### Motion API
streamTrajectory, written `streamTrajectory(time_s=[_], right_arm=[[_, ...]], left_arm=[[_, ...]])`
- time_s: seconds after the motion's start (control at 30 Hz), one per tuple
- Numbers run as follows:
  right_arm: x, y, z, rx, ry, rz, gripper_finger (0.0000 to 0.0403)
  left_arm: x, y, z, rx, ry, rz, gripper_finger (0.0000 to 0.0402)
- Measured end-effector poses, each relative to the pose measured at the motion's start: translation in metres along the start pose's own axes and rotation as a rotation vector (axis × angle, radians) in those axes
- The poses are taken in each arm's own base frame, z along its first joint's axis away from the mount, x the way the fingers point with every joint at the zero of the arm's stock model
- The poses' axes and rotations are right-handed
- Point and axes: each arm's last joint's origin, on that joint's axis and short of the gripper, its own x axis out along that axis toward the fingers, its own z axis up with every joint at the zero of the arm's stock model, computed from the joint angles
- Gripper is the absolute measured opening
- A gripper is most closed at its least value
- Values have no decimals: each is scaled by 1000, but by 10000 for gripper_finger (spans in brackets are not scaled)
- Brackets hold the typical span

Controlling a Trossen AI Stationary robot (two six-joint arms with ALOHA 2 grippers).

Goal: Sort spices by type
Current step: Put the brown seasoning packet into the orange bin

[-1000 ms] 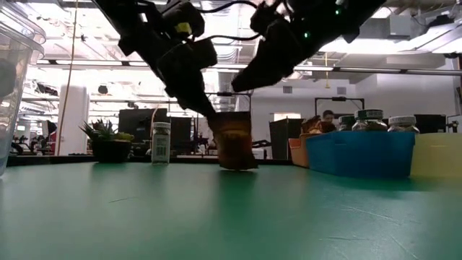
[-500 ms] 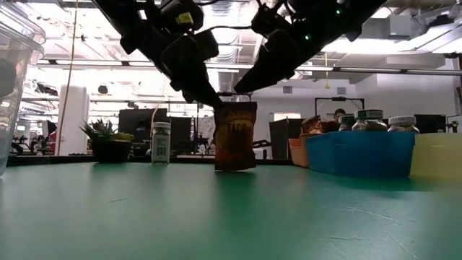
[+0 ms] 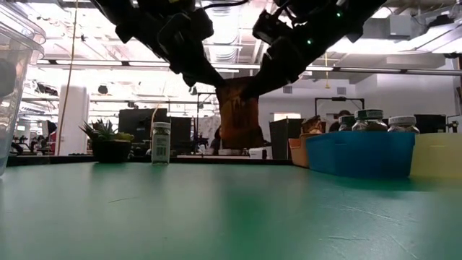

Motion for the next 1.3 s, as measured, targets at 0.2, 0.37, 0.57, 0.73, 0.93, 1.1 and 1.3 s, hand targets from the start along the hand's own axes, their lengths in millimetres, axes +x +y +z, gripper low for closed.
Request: streamTrajectory(time_s=[0.2,0.37,0.57,0.73,0.93,1.1,1.3], right_arm=[[0,0,1,16,-12,-1,36],[0,0,1,26,-10,-2,21],[-2,-9,-1,78,93,-15,14],[-16,-21,7,102,190,-153,14],[-60,-52,14,209,179,-381,15],[-101,-70,16,276,84,-564,15],[-137,-83,-10,346,19,-824,16]], left_arm=[[0,0,0,20,-4,1,0],[0,2,0,-22,1,56,17],[0,4,-1,2,16,144,93],[0,6,-2,36,41,215,160],[1,7,-2,23,-10,237,173],[5,4,-15,47,-135,243,164],[5,6,-27,35,-213,294,160]])
